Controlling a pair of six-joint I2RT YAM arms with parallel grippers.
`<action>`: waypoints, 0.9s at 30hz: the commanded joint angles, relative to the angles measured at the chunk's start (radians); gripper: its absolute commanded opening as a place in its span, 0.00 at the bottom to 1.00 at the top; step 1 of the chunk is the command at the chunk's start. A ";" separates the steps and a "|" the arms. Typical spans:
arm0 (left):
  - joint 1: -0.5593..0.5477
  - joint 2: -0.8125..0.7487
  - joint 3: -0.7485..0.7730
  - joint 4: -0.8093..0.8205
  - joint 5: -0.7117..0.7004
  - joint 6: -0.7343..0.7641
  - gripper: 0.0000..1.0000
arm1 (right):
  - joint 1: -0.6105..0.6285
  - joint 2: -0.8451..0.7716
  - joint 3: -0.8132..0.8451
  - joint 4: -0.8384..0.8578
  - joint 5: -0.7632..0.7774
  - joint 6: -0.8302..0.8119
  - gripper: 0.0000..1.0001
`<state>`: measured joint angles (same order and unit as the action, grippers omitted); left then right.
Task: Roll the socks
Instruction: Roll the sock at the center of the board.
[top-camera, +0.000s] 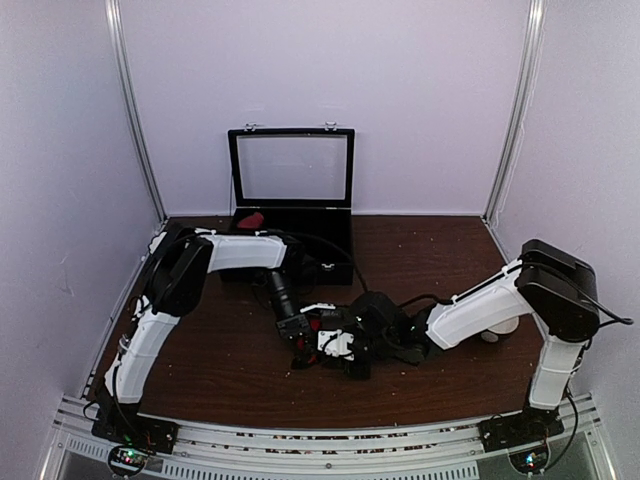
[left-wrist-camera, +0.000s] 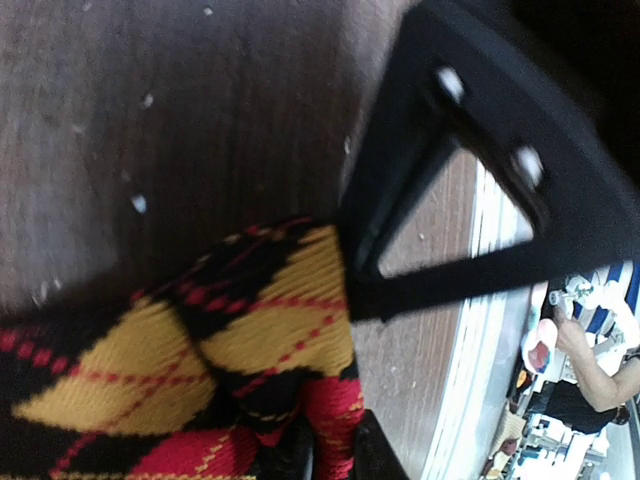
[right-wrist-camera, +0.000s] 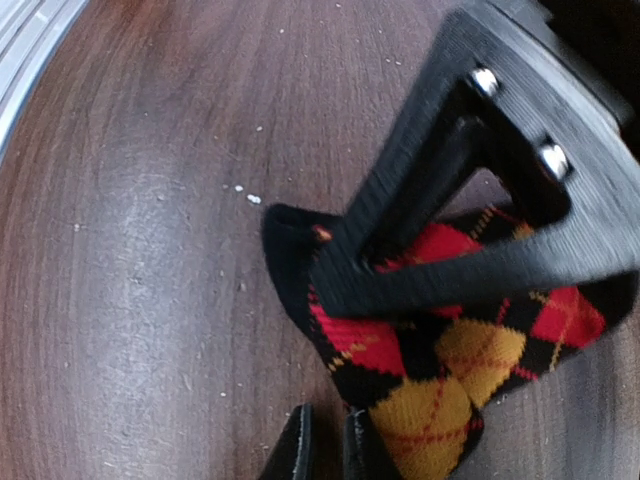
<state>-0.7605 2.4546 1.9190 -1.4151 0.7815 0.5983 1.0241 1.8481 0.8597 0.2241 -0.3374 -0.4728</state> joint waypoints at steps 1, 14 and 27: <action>0.007 -0.011 -0.039 0.028 -0.083 0.054 0.13 | -0.009 -0.007 0.007 -0.013 -0.034 0.003 0.15; 0.009 0.031 0.019 -0.015 -0.115 0.029 0.00 | 0.048 -0.144 -0.028 -0.032 0.052 -0.096 0.38; 0.018 0.016 -0.010 -0.053 -0.128 0.099 0.00 | 0.023 0.013 0.128 -0.071 0.051 -0.190 0.39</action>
<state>-0.7525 2.4630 1.9244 -1.4696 0.7471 0.6537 1.0576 1.8378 0.9440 0.1650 -0.3096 -0.6315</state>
